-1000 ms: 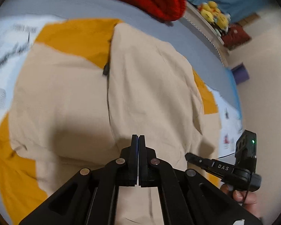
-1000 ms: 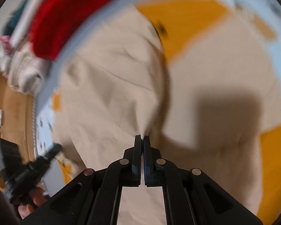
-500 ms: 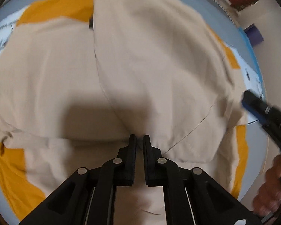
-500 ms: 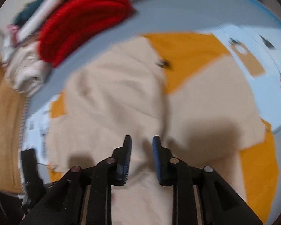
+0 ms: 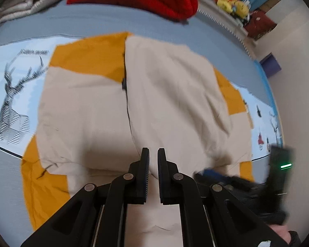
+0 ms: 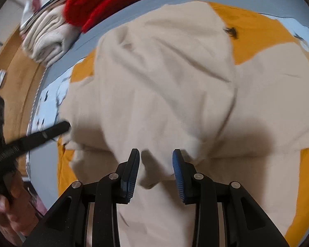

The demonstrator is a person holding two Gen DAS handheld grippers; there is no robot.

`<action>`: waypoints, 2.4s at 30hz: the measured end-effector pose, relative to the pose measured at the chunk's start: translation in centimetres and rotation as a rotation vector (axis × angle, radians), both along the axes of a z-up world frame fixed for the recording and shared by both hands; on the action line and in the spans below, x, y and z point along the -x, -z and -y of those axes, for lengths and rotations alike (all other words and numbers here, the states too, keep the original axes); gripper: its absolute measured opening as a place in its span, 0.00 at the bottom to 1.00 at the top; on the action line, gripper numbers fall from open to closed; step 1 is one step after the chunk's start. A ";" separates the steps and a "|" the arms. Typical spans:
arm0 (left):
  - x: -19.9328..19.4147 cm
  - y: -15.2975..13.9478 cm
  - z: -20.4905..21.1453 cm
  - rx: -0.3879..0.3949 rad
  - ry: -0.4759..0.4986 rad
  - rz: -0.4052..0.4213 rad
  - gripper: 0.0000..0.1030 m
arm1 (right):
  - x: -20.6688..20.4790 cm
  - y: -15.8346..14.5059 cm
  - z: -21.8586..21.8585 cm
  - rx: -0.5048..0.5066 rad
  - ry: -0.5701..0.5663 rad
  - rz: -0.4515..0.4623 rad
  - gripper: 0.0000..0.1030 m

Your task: Fold large clothes

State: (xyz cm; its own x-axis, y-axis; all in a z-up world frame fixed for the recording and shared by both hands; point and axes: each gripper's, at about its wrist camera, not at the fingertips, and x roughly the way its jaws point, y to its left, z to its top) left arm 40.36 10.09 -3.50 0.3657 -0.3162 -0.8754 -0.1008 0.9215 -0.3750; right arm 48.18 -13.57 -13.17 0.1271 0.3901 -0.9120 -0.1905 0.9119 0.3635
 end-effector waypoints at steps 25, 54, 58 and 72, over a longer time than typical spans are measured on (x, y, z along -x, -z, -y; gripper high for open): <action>31.7 -9.2 -7.3 -0.257 -0.058 0.296 0.06 | 27.7 -24.0 21.1 0.093 0.284 0.698 0.35; 32.5 6.8 -12.2 -0.011 -0.319 -0.232 0.32 | 29.0 -1.6 30.9 0.256 0.489 -0.035 0.45; 32.3 8.0 -12.3 -0.072 -0.306 -0.279 0.37 | 29.2 -0.4 30.7 0.285 0.468 -0.078 0.45; 32.1 8.8 -9.0 -0.226 -0.172 -0.260 0.07 | 29.9 -1.0 29.1 0.288 0.412 -0.023 0.05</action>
State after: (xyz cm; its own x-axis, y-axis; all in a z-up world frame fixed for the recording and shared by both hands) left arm 8.29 19.11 -12.28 0.1535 -0.0584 -0.9864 -0.3258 0.9394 -0.1063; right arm 18.24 -42.71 -12.13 0.1957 0.0435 -0.9797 0.2116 0.9736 0.0855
